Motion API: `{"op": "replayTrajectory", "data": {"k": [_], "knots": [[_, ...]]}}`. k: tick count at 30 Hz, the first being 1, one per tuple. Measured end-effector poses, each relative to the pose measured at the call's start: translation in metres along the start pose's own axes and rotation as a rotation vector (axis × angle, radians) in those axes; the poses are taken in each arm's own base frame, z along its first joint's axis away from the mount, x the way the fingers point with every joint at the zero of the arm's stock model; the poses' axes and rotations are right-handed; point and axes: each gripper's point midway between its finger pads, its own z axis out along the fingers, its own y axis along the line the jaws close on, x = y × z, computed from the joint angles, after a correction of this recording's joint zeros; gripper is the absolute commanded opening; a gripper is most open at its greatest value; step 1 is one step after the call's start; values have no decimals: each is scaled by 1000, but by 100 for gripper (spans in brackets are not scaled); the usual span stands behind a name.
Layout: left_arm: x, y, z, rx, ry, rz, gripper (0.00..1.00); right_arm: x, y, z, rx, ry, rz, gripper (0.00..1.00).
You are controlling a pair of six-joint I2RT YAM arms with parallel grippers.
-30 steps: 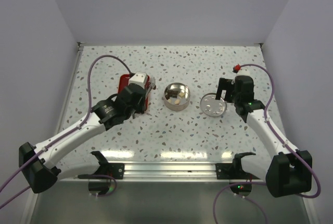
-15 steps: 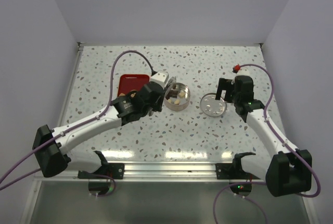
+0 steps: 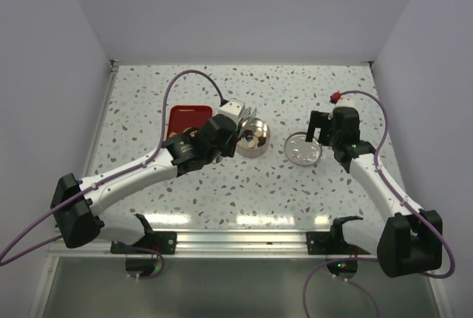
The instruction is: Pack the chocolate
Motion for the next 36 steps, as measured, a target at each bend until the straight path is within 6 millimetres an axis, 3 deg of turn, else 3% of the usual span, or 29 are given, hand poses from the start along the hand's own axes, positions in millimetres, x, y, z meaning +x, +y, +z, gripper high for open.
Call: {"op": "replayTrajectory", "data": {"k": [5, 10, 14, 18, 27, 36], "knots": [[-1, 2, 0, -10, -5, 5, 37, 0, 0, 0, 0, 1, 0, 99], [-5, 20, 4, -58, -12, -12, 37, 0, 0, 0, 0, 1, 0, 99], [-9, 60, 10, -143, -21, -50, 37, 0, 0, 0, 0, 1, 0, 99], [-8, 111, 8, -248, -30, -100, 37, 0, 0, 0, 0, 1, 0, 99], [16, 224, -8, -482, -26, -243, 37, 2, 1, 1, -4, 7, 0, 99], [51, 265, -24, -564, 18, -291, 37, -2, 7, 1, -35, 2, 2, 99]]}}
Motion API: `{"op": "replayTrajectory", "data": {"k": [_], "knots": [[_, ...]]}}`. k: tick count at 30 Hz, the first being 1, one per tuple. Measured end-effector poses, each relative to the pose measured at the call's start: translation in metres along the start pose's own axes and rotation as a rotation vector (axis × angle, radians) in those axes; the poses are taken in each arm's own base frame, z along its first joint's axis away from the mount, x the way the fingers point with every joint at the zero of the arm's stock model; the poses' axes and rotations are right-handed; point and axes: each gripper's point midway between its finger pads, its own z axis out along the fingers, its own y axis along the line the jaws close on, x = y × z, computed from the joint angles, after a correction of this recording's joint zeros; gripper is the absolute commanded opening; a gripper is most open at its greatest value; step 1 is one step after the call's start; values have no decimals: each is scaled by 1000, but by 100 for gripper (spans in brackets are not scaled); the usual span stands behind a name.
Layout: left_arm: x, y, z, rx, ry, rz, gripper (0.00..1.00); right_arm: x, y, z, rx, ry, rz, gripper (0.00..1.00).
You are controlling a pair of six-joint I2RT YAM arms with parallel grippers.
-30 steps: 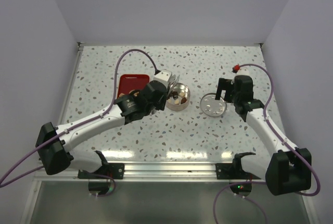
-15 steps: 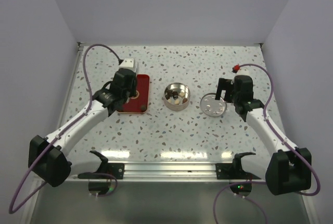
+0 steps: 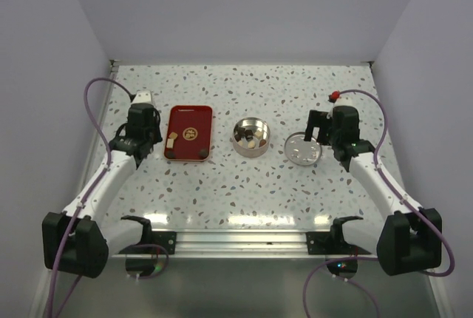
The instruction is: Pack the chocolate
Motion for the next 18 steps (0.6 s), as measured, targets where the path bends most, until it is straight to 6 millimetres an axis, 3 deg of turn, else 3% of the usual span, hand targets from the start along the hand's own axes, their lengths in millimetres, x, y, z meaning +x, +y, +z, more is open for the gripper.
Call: {"op": "replayTrajectory", "data": {"k": [5, 18], "knots": [[20, 10, 7, -11, 51, -8, 36, 5, 2, 4, -13, 22, -1, 99], [44, 12, 29, -20, 115, -7, 35, 5, 3, 3, -16, 21, -1, 99]]}}
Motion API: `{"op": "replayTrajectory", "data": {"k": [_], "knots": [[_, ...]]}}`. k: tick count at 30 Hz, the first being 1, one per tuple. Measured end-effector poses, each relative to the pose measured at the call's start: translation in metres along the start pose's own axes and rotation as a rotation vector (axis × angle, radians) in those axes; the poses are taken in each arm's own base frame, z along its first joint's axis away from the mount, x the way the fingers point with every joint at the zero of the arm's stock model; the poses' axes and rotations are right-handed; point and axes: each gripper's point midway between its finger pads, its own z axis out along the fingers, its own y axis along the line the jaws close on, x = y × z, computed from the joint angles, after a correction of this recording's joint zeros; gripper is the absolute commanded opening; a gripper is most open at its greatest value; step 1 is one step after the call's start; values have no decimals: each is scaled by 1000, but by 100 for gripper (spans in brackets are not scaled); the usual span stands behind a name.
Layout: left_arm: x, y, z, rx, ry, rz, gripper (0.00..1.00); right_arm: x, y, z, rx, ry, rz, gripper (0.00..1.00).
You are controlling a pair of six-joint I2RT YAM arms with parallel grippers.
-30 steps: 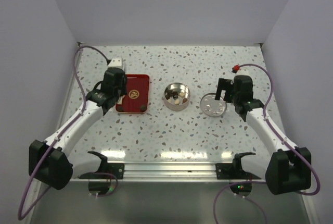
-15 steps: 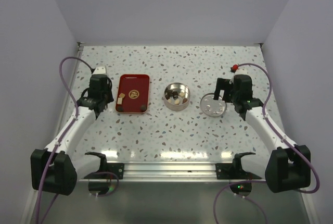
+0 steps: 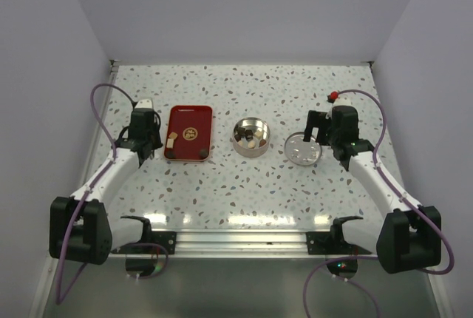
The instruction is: Pack the chocolate
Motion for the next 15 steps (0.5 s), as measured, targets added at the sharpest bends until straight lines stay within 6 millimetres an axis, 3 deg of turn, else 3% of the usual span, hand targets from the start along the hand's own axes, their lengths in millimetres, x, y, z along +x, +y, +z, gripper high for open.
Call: {"op": "replayTrajectory", "data": {"k": [7, 15], "knots": [[1, 4, 12, -36, -10, -6, 37, 1, 4, 0, -21, 4, 3, 99], [20, 17, 40, -100, 42, -5, 37, -1, 5, 0, -22, 4, 3, 99]]}}
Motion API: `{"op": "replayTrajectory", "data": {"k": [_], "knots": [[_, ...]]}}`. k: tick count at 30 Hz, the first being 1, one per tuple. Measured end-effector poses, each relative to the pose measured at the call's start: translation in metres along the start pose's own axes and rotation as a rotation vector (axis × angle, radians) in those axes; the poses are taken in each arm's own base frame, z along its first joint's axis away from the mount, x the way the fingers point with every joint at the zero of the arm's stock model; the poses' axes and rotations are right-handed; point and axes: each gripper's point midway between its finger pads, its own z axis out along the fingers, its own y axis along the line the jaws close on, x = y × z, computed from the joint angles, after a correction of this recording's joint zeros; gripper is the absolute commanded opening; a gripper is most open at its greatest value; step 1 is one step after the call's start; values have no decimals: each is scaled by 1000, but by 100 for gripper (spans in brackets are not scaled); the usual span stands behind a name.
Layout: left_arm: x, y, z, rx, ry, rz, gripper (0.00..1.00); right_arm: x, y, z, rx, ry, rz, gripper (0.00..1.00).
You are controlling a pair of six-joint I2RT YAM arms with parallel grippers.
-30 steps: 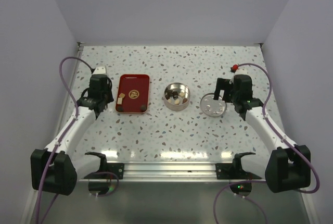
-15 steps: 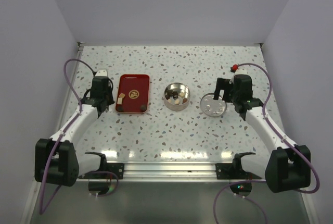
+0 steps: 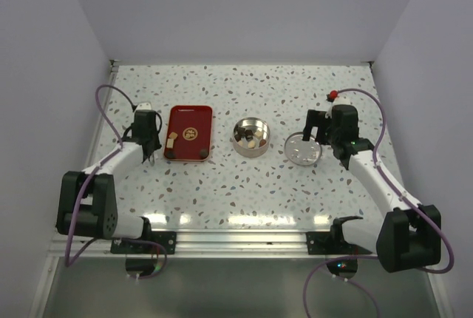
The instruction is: Pack the chocolate
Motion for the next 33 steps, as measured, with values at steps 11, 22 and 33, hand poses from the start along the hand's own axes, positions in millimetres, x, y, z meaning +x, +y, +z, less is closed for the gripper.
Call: {"op": "replayTrajectory", "data": {"k": [11, 22, 33], "knots": [[-2, 24, 36, -70, 25, -22, 36, 4, -1, 5, 6, 22, -2, 99], [-18, 37, 62, -75, -1, -55, 37, 0, -5, 6, 31, 17, -6, 99], [-23, 31, 77, -24, 8, -40, 48, 0, -5, 5, 32, 17, -6, 99]]}}
